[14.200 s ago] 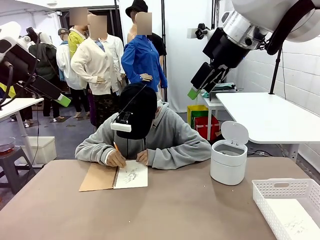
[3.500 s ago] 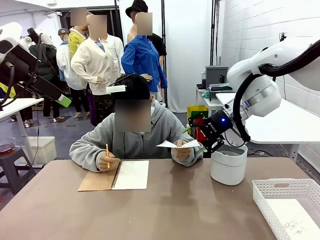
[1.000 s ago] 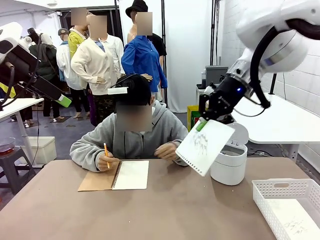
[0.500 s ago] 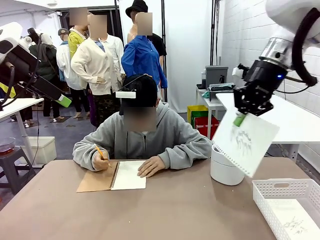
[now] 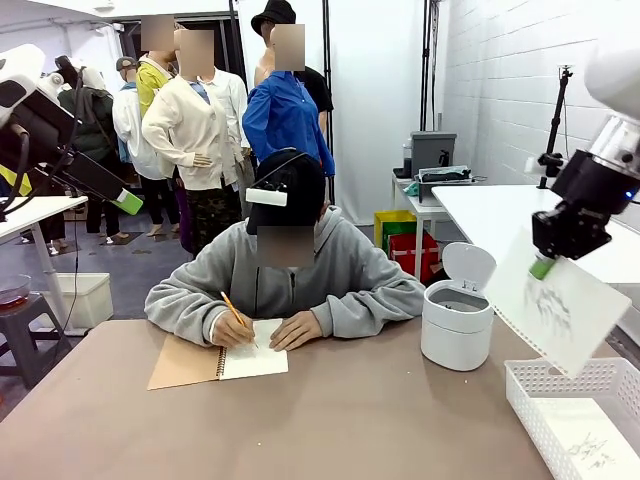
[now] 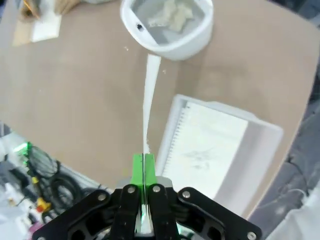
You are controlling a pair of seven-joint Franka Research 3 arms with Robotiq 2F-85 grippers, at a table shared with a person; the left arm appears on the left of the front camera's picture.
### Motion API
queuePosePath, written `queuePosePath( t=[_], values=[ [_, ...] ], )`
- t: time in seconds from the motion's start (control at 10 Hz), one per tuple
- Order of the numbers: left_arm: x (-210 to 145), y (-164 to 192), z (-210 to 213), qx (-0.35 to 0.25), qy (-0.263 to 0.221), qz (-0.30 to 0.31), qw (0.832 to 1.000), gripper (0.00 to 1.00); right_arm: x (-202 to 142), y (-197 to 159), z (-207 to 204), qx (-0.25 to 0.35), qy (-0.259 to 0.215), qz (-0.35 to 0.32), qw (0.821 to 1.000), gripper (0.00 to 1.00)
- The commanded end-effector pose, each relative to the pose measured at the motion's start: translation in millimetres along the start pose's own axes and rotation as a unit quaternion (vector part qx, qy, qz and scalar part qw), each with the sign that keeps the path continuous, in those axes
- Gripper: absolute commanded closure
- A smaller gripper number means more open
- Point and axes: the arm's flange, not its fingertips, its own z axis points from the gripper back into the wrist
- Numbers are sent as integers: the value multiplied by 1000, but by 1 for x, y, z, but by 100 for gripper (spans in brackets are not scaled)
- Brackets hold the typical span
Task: Sort the paper based on its condition.
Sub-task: If a person hands you a paper, place it in the Organizing basket , and if it's crumpled, put it in the Trash can.
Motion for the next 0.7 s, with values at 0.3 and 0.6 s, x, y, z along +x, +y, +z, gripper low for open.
queuePosePath(
  t=[0.3,0.6],
  values=[
    [0,0,0,-7,-2,9,1000,0,-18,-21,-9,-10,17,-12,1000,100],
    [0,0,0,-7,-2,9,1000,0,-18,-21,-9,-10,17,-12,1000,100]
  ],
)
